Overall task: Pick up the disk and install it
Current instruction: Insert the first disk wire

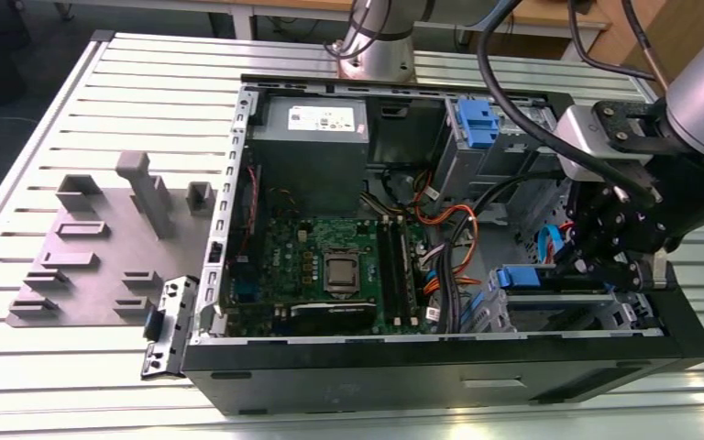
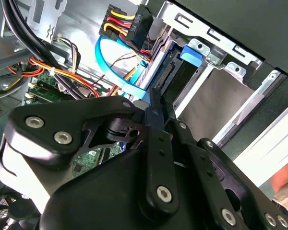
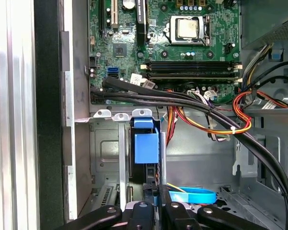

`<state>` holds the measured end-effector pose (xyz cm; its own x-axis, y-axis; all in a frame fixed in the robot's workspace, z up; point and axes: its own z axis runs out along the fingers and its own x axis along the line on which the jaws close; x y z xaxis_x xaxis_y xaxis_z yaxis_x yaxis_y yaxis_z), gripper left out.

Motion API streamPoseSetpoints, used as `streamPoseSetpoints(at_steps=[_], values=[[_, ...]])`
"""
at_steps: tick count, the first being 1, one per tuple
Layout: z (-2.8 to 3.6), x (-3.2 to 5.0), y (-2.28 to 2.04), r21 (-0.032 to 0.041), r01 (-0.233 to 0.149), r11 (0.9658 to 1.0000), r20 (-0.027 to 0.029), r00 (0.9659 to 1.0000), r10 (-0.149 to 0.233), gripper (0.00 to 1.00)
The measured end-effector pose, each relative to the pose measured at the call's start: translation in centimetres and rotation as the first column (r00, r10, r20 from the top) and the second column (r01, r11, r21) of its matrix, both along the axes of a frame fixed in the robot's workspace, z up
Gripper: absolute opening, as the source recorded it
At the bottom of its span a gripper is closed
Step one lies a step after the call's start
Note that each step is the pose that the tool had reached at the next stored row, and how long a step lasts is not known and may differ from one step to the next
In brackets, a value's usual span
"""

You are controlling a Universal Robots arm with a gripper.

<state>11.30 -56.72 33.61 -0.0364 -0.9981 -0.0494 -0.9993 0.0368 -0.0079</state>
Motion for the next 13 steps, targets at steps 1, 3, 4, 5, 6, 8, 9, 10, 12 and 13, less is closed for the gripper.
streamPoseSetpoints(at_steps=[1,3,4,5,6,8,9,10,12,13], values=[[0.00,0.03,0.00,-0.0001,0.000,1.0000,0.0000,1.0000,0.000,0.16],[-0.03,0.07,0.02,0.0003,0.000,1.0000,0.0000,1.0000,0.000,0.16],[-0.04,0.08,0.03,0.0003,0.000,1.0000,0.0000,1.0000,0.000,0.16],[-0.04,0.08,0.04,0.0003,0.000,1.0000,0.0000,1.0000,0.000,0.16],[-0.03,0.08,0.05,0.0003,0.000,1.0000,0.0000,1.0000,0.000,0.16],[-0.06,0.08,0.08,0.0004,0.000,1.0000,0.0000,1.0000,0.000,0.16],[-0.11,0.08,0.08,0.0005,0.000,1.0000,0.0000,1.0000,0.000,0.16],[-0.17,0.08,0.08,0.0005,0.000,1.0000,0.0000,1.0000,0.000,0.16],[-0.30,0.08,0.08,0.0006,0.000,1.0000,0.0000,1.0000,0.000,0.16],[-0.39,0.08,0.08,0.0006,0.000,1.0000,0.0000,1.0000,0.000,0.16]])
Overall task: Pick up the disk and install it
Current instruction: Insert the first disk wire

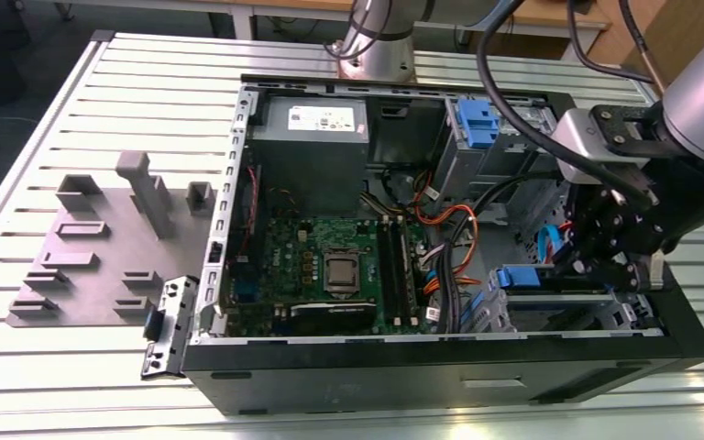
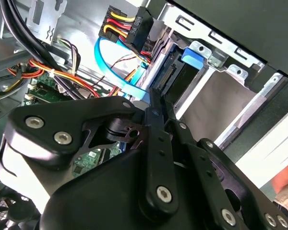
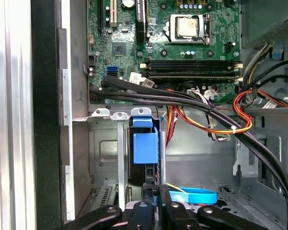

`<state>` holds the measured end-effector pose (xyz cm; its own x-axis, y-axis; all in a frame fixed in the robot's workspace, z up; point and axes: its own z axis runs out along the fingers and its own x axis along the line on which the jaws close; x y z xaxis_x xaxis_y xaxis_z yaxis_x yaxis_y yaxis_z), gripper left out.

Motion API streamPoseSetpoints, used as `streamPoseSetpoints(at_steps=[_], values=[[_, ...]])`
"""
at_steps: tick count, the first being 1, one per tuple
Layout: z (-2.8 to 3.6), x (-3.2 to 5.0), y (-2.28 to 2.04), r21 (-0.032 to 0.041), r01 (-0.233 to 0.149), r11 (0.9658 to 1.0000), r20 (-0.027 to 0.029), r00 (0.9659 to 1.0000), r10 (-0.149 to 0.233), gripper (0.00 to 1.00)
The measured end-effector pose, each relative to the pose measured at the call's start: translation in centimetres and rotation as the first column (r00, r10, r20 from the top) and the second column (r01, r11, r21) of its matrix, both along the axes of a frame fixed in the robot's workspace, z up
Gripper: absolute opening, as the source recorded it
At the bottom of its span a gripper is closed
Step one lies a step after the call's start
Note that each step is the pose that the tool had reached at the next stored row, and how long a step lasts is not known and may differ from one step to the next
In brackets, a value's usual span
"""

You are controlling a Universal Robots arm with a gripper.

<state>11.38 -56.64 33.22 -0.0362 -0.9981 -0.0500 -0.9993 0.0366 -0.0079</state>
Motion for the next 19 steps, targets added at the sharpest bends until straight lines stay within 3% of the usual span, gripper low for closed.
streamPoseSetpoints(at_steps=[14,17,18,19], values=[[-0.25,0.00,0.00,0.0004,0.000,1.0000,0.0001,1.0000,0.000,0.16],[-0.26,0.00,0.00,0.0004,0.000,1.0000,0.0000,1.0000,0.000,0.17],[-0.25,0.00,0.00,0.0002,0.000,1.0000,0.0000,1.0000,0.000,0.24],[-0.24,0.00,0.00,0.0000,0.000,1.0000,0.0000,1.0000,0.000,0.24]])
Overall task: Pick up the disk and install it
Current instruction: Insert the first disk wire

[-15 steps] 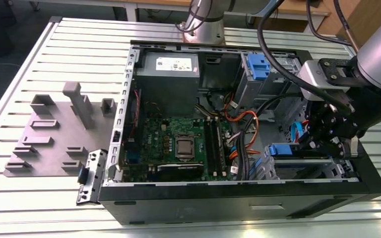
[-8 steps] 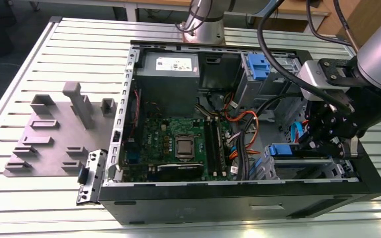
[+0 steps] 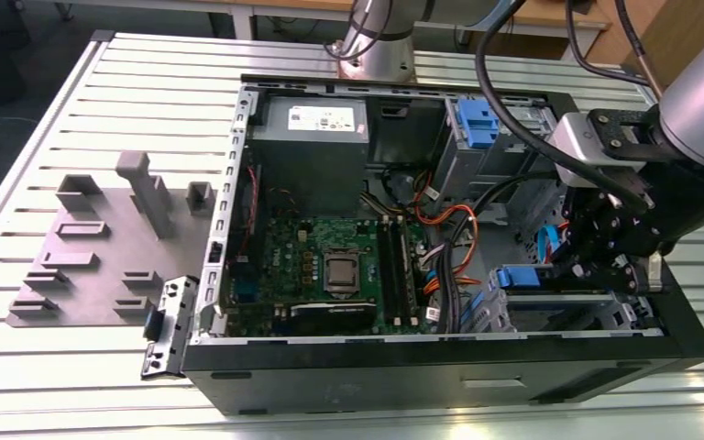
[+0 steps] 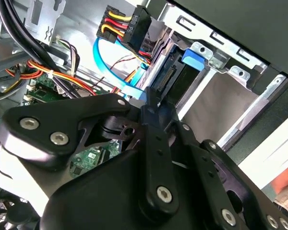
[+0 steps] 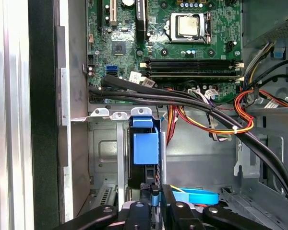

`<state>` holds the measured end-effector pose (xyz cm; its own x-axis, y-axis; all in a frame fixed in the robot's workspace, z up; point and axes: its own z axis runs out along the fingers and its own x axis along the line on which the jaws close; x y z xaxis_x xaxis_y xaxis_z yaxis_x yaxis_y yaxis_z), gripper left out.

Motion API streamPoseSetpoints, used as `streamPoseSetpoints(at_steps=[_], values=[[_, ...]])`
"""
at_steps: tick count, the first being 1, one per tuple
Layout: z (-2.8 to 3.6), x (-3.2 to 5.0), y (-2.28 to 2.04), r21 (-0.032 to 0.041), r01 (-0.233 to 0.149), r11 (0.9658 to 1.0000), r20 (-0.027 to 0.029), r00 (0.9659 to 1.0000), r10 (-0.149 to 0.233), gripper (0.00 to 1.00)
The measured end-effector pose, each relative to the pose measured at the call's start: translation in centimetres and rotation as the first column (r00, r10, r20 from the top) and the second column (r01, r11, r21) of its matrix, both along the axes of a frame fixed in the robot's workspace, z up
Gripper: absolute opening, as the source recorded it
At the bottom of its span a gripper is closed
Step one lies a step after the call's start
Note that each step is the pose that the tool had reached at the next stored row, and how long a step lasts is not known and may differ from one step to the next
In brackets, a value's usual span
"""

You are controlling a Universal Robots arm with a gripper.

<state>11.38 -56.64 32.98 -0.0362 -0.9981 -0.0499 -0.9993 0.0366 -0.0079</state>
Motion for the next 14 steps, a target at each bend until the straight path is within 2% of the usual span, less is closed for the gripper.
streamPoseSetpoints(at_steps=[3,11,14], values=[[0.27,0.00,0.00,0.0001,0.000,1.0000,0.0000,1.0000,0.000,0.24],[2.20,0.00,0.00,0.0000,0.000,1.0000,0.0000,1.0000,0.000,0.24],[2.37,0.00,0.00,0.0003,0.000,1.0000,0.0000,1.0000,0.000,0.24]])
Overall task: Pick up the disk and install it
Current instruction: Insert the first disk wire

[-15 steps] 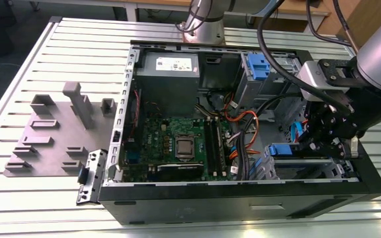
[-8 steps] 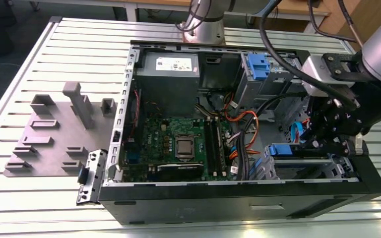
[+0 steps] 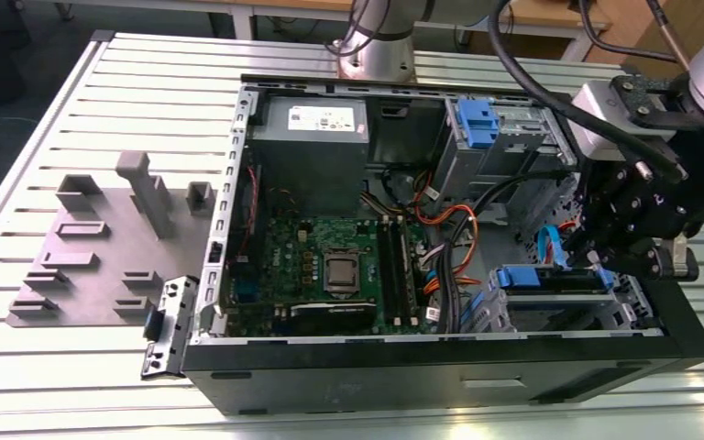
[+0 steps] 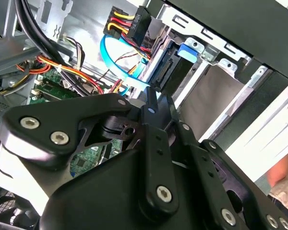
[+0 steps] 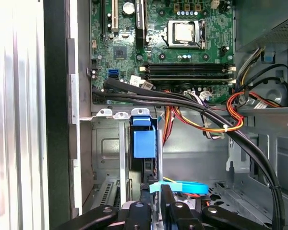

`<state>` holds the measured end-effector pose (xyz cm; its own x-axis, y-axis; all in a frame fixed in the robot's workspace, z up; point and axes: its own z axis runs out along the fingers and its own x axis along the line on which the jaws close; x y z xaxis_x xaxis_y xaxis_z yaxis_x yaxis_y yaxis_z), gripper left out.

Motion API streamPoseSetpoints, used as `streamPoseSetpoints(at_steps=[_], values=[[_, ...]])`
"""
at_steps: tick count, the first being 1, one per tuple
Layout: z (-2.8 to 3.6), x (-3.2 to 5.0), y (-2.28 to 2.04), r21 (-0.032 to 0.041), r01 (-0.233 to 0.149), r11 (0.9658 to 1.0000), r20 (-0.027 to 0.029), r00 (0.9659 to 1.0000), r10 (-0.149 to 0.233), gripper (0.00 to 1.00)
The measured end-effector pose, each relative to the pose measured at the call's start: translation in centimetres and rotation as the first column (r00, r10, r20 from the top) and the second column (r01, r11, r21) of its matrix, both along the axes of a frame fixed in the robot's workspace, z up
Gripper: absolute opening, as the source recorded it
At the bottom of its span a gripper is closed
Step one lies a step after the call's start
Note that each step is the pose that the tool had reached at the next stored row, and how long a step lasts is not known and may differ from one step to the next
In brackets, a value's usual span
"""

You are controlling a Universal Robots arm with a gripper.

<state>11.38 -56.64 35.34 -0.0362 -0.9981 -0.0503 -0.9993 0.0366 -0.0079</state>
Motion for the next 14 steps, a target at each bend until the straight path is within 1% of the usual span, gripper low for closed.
streamPoseSetpoints(at_steps=[6,10,14], values=[[0.00,0.28,0.00,-0.0003,0.000,1.0000,0.0000,1.0000,0.000,0.24],[0.00,0.28,0.00,-0.0003,0.000,1.0000,0.0000,1.0000,0.000,0.24],[0.15,0.29,0.00,0.0000,0.000,1.0000,0.0000,1.0000,0.000,0.24]])
